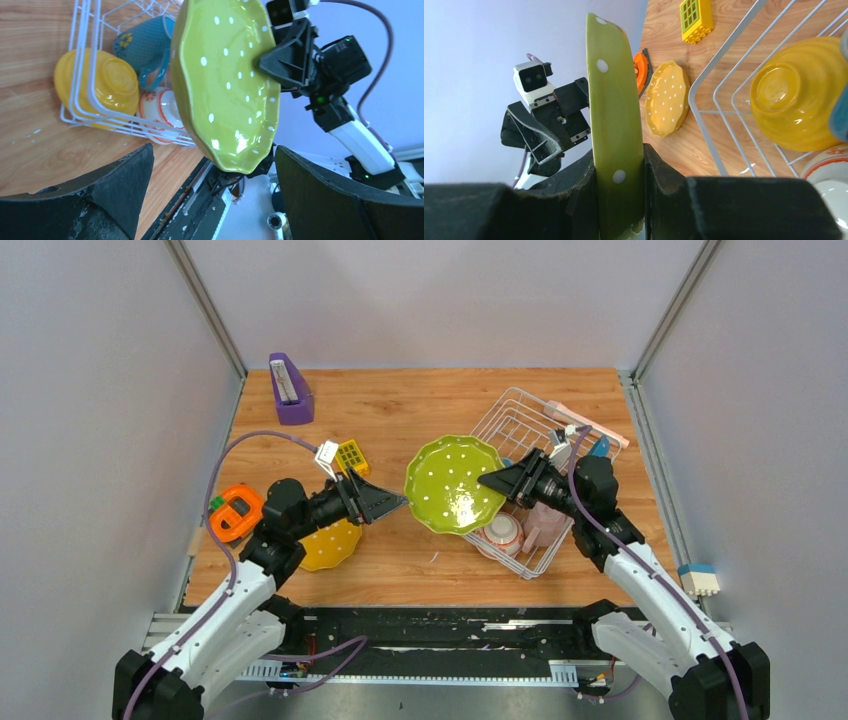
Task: Unload the mixed dishes from the dish rack
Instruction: Place the plate on the plate.
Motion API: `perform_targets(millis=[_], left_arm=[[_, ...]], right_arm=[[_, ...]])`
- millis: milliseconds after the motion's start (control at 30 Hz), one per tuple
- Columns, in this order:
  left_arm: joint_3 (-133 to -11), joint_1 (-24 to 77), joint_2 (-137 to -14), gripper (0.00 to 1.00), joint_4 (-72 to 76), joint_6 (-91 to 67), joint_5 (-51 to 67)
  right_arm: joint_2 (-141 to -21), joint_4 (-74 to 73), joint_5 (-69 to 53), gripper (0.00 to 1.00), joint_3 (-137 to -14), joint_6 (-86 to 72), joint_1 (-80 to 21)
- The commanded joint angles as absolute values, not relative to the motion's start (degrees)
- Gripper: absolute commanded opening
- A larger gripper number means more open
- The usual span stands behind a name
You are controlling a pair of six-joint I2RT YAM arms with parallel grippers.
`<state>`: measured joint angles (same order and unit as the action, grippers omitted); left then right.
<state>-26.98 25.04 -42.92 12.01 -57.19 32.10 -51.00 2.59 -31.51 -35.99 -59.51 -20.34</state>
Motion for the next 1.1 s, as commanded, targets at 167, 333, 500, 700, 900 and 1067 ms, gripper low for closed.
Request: perform_targets(millis=[167,333,500,700,900,1067], left_arm=[[-26.7,26.0,-48.5,0.94,27.3,-61.9,38.1],[-25.9,26.4,-51.5,0.88,33.0,-64.3,38.9],[-25.9,26.7,-53.2,0.76,36.2,-66.2,39.1],[-25.4,27.2,-53.8,0.56,38.5,-67.4,38.8],[-25.3,27.3,-54.0,0.3,37.1,-67.0,38.6],[-27.7,27.3,-53.7,0.01,27.6,-63.6,37.2]], right_arm=[[-50.9,24.6,-34.9,0.0,-33.8,-72.8,-23.4],[-51.1,27.2,-34.3,0.0,-32.4,-74.5,-24.3],[-50.4,27.0,-34.0,0.0,-31.9,-74.7,-24.8],[-50.5,26.9,-32.5,0.0,-30.7,-75.2,-25.0],[-51.2,26.2,-32.6,0.0,-30.7,-74.6,-25.0],[-51.9,21.8,-32.0,0.01,-31.6,-72.5,-25.0]])
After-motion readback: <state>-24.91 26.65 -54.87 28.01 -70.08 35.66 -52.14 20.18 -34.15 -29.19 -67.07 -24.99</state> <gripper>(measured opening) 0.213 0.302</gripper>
